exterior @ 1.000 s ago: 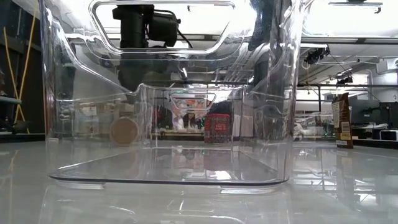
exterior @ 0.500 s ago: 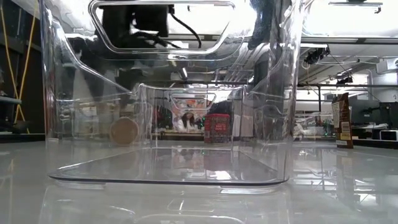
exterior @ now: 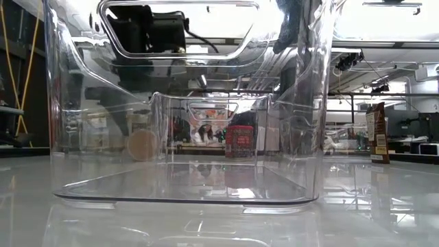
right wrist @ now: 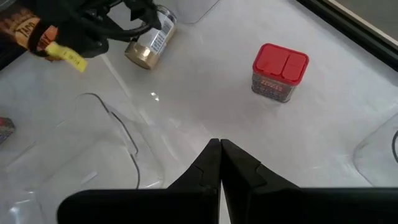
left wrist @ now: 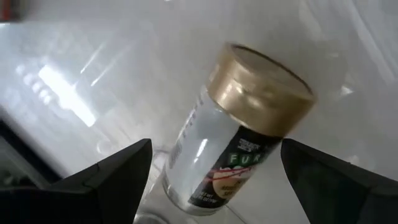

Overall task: Sort spices by type
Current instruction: Put the gold seasoning bottle into the top left transparent bin

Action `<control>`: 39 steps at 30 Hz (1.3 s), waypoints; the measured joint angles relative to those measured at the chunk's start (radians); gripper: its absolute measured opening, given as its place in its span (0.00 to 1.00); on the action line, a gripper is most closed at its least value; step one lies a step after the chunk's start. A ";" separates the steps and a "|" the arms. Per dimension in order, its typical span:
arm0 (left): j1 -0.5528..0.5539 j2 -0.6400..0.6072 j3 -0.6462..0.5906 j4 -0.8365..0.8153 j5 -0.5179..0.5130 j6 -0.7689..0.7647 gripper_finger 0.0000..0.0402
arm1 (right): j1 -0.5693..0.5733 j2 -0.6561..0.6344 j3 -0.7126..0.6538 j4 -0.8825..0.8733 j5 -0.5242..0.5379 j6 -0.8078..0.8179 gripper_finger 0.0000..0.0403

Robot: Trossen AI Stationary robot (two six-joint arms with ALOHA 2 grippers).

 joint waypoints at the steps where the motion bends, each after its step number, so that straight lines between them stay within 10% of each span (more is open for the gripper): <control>1: 0.009 0.002 -0.002 -0.005 0.013 0.025 0.86 | 0.000 0.000 0.000 0.000 0.000 0.000 0.00; 26: 0.017 0.072 -0.055 0.139 0.059 0.086 0.85 | 0.000 0.000 0.000 0.001 -0.013 0.019 0.00; 39: 0.012 0.064 -0.037 0.201 0.072 -0.218 0.55 | 0.000 0.000 0.000 0.001 -0.016 0.016 0.00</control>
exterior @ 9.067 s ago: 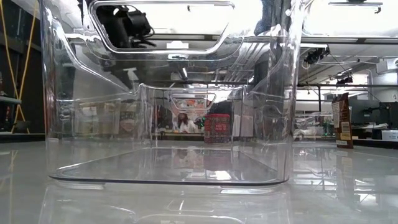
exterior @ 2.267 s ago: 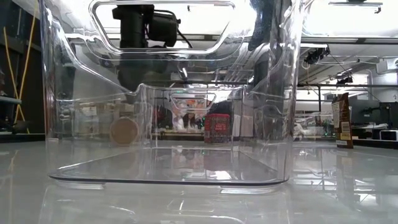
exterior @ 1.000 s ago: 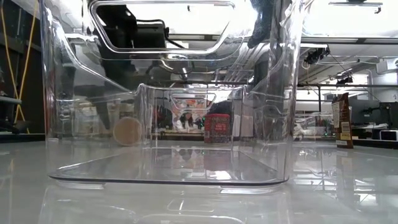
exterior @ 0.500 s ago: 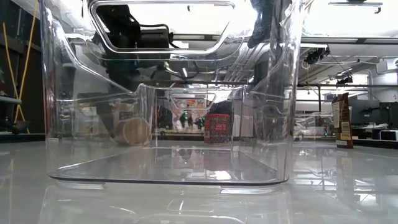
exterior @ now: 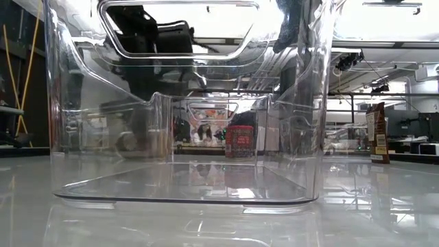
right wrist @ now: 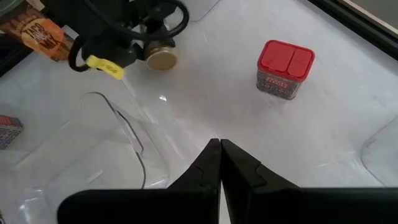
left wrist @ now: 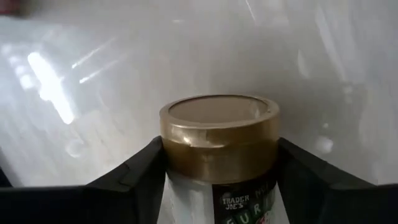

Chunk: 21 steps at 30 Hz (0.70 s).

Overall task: Sort spices by type
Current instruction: Put the gold seasoning bottle into the top left transparent bin

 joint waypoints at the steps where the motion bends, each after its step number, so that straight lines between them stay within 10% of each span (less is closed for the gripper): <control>1: 0.001 -0.005 0.010 0.009 0.005 -0.054 0.55 | 0.000 0.000 0.000 0.000 0.000 -0.002 0.00; 10: 0.034 -0.187 -0.005 0.320 0.049 -0.532 0.55 | 0.000 0.000 0.000 0.000 0.000 -0.009 0.00; 21: 0.009 -0.334 -0.437 1.102 -0.201 -1.046 0.55 | 0.000 0.000 0.000 0.000 0.000 -0.005 0.00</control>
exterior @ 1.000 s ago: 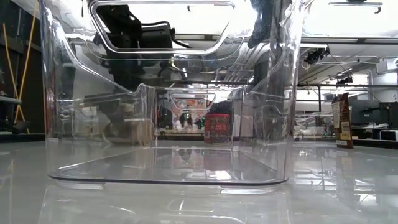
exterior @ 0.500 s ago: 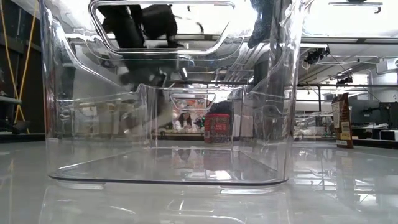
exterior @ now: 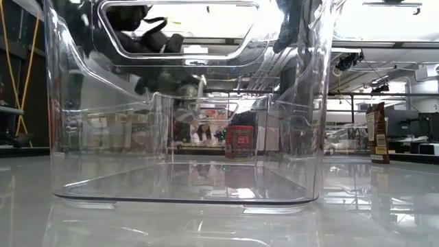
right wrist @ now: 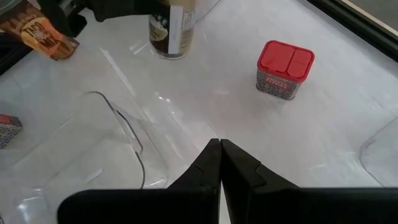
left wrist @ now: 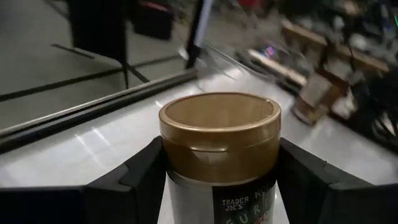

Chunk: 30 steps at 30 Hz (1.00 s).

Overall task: Sort spices by type
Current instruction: Put the gold seasoning bottle into the top left transparent bin

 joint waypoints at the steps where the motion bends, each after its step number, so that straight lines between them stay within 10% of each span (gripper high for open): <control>1: -0.010 0.004 -0.026 0.044 -0.035 -0.012 0.55 | 0.000 0.000 0.000 0.000 0.000 0.000 0.00; 12: -0.094 0.092 -0.088 0.028 -0.255 -0.030 0.60 | 0.000 0.000 0.000 0.001 0.000 0.001 0.00; 30: -0.168 0.170 -0.088 0.076 -0.255 -0.116 0.67 | 0.000 0.000 0.000 0.001 0.001 0.036 0.00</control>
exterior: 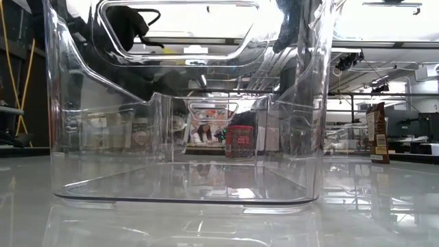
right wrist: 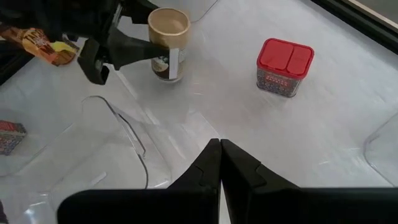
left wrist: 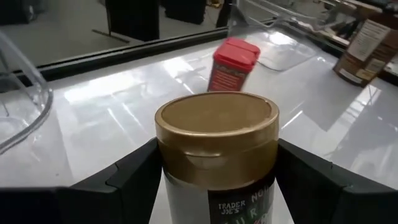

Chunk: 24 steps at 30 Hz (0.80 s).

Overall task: Sort spices by type
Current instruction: Put the gold seasoning bottle into the top left transparent bin

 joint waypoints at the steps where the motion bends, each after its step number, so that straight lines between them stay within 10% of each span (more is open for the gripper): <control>1: -0.004 0.000 0.000 0.000 0.000 0.006 0.67 | 0.000 0.000 0.000 0.000 0.000 -0.001 0.00; 24: -0.039 0.000 0.000 0.002 -0.003 0.175 0.67 | 0.000 0.000 0.000 0.000 0.000 -0.005 0.00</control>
